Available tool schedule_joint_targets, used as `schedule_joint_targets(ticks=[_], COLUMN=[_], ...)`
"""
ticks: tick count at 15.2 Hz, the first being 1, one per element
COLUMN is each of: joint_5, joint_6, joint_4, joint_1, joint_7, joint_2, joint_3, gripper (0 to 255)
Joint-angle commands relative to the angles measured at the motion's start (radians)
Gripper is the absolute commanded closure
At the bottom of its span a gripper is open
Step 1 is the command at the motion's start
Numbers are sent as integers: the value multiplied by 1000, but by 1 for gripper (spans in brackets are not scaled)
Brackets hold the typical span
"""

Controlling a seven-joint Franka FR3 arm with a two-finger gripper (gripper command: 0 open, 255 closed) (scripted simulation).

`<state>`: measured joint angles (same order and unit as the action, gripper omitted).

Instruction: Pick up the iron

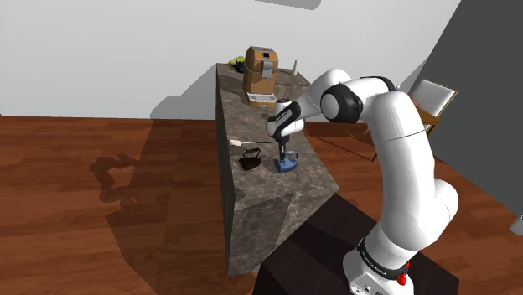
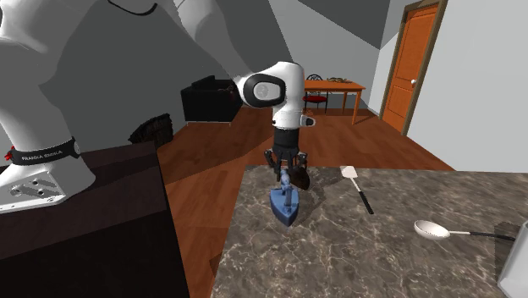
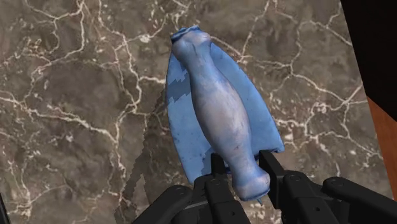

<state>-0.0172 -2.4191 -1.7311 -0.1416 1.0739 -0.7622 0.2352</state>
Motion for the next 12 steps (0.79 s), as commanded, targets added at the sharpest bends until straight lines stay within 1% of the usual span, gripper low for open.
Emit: schedule_joint_targets(ticks=[1, 10, 12], joint_5=[-3, -15, -15], joint_6=[13, 87, 89], joint_4=[-10, -26, -26], joint_1=[3, 14, 15], joint_7=[1, 5, 5], joint_2=[23, 115, 116], joint_3=[3, 16, 16], gripper=[255, 255, 255])
